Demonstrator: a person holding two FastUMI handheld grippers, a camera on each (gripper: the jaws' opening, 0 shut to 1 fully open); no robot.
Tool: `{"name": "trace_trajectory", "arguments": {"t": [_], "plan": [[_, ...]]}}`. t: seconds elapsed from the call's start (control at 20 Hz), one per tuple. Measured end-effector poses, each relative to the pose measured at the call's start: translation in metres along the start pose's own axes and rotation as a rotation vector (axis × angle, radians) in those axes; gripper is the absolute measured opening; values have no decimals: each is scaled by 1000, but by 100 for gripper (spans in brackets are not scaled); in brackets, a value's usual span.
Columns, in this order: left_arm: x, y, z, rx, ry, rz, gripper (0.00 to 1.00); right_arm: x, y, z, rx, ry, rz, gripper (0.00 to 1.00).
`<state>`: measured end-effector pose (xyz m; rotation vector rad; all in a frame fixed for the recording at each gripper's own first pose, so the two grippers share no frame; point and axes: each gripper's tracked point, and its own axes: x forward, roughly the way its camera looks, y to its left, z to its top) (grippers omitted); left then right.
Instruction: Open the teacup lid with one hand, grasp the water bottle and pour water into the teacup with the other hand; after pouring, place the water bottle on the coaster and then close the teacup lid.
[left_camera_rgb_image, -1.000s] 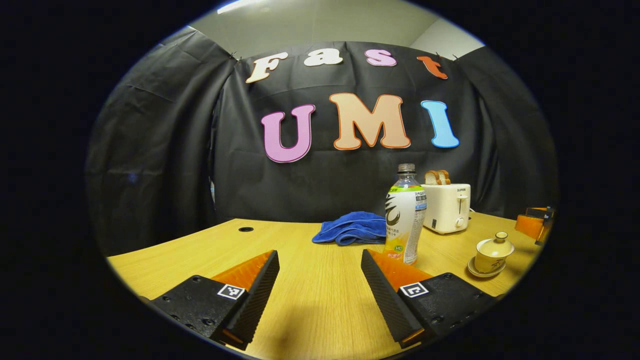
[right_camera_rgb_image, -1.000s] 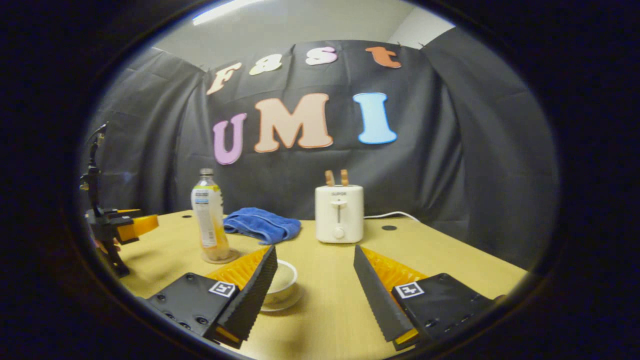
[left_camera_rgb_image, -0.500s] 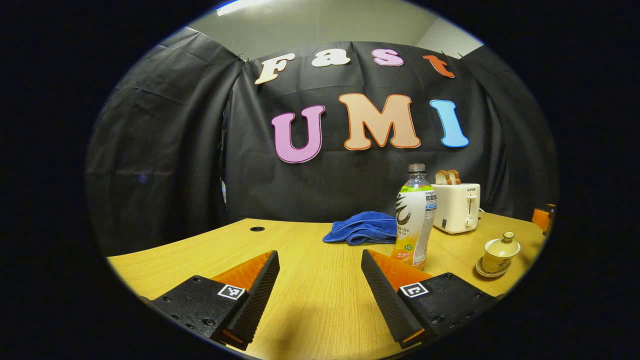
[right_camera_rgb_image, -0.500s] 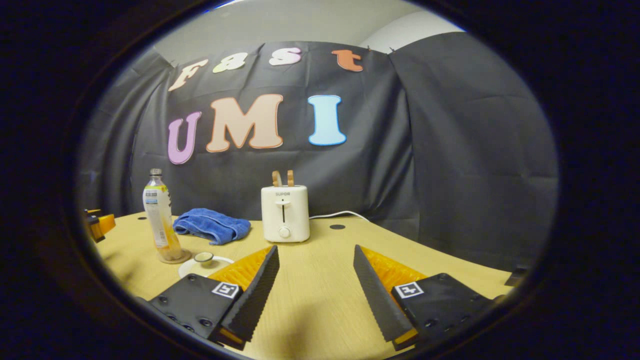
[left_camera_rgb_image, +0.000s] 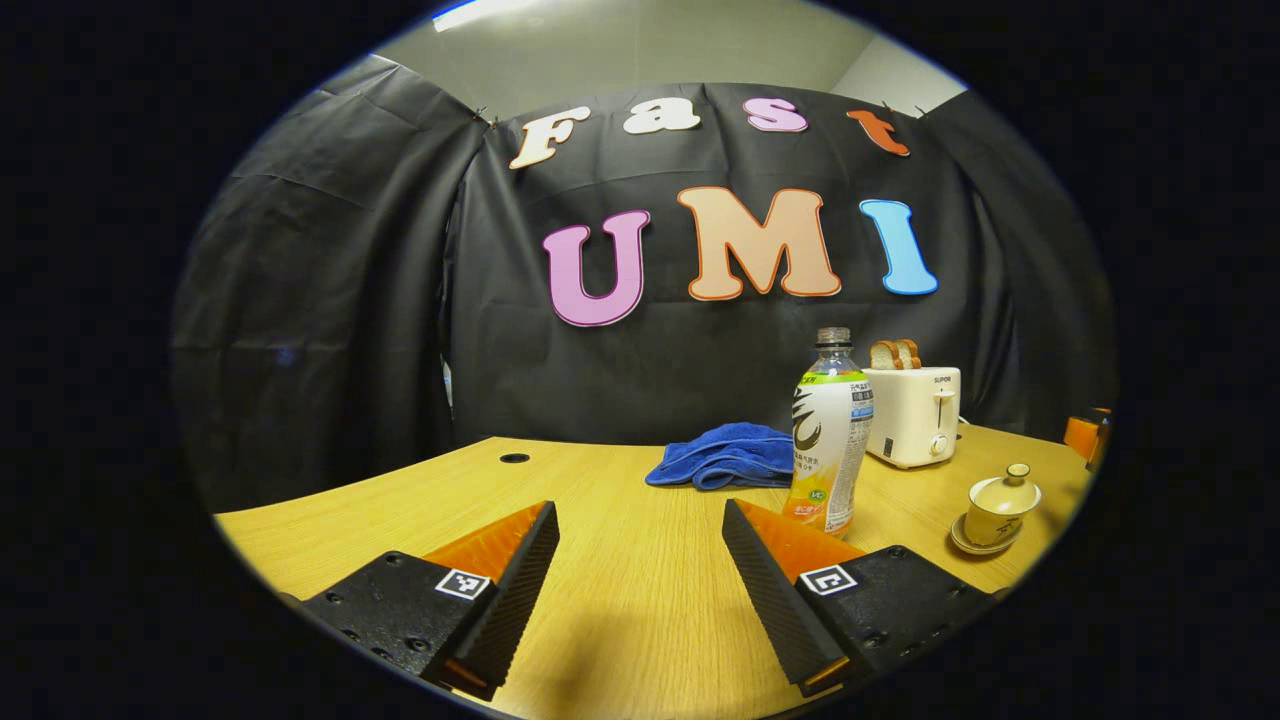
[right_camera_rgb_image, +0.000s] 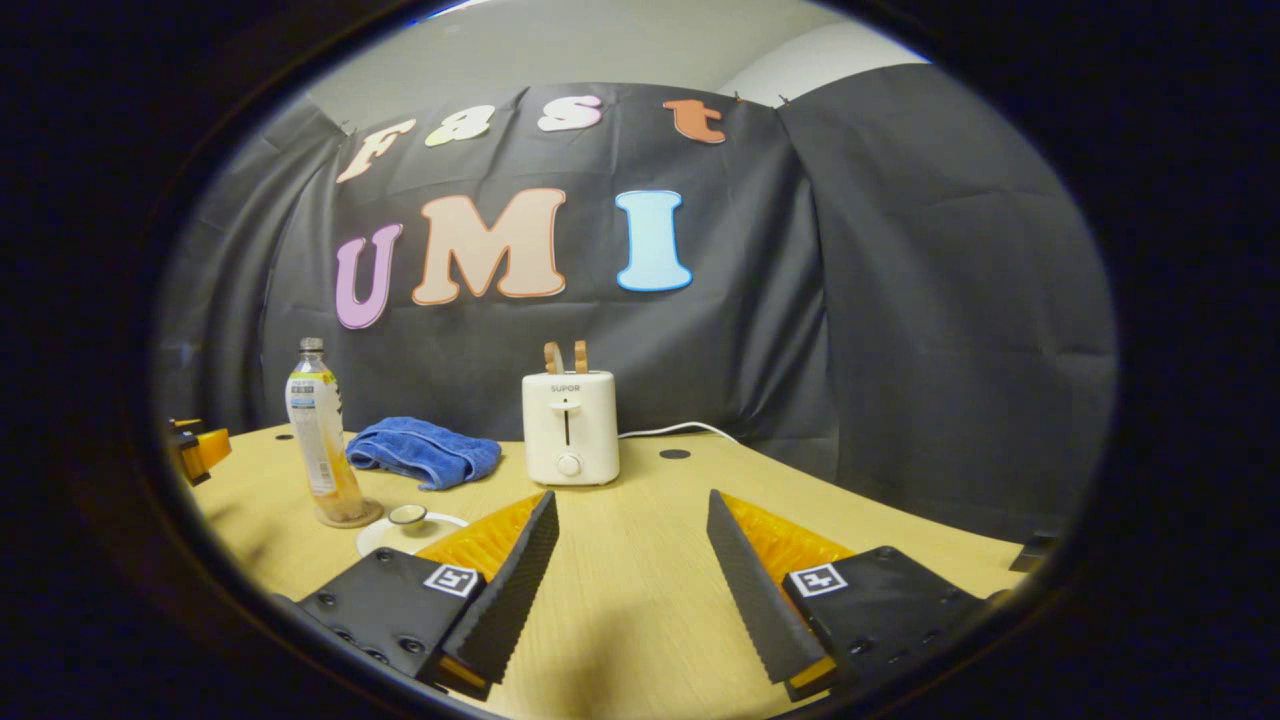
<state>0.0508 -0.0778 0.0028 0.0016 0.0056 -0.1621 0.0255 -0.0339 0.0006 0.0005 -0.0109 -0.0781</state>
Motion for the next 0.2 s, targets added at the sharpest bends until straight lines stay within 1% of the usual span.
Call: {"name": "trace_trajectory", "arguments": {"t": [0.2], "plan": [[0,0,-1,0,0,0,96,0,0,0,0,0,0,99]]}}
